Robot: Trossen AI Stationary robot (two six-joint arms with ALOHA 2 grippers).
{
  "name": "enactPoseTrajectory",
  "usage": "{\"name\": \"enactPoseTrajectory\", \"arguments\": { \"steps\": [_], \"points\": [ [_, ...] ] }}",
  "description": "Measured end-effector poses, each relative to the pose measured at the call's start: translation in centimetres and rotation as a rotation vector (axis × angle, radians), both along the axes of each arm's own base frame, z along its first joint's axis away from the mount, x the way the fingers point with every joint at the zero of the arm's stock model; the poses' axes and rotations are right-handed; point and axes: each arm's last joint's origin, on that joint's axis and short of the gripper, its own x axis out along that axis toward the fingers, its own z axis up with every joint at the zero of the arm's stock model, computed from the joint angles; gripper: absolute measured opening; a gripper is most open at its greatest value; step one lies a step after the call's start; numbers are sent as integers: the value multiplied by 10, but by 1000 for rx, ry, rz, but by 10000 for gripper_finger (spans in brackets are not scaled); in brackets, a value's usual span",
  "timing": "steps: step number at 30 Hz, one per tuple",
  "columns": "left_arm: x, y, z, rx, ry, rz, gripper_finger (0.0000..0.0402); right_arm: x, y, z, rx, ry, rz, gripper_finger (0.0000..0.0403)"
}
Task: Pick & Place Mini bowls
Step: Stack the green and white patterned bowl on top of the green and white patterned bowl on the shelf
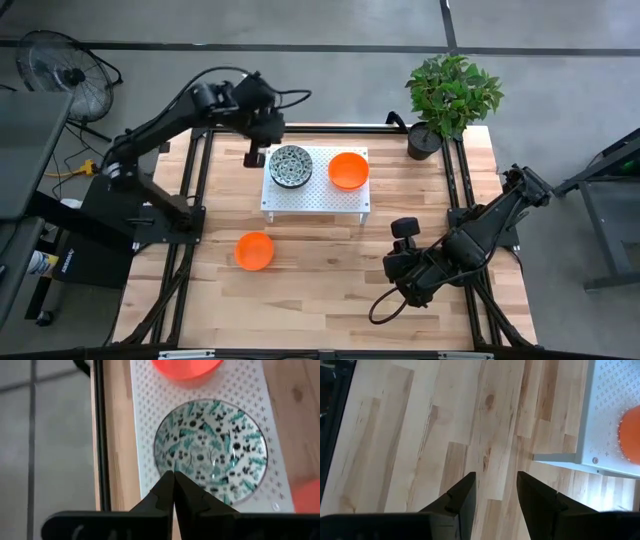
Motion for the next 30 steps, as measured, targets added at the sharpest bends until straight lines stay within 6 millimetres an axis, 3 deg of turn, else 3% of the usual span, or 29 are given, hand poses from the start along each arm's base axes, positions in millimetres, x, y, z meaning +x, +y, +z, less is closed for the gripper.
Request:
{"name": "enactPoseTrajectory", "arguments": {
  "steps": [11, 19, 30],
  "points": [
    [-32, -19, -40, 67, -218, -88, 1, 1, 0, 1, -17, -31, -17, 130],
    [-31, -19, -66, 125, -352, -161, 1, 3, 1, 1, -6, -48, -19, 130],
    [-45, 8, -63, 58, -484, -256, 1, 3, 1, 1, -6, -48, -19, 130]
  ]
}}
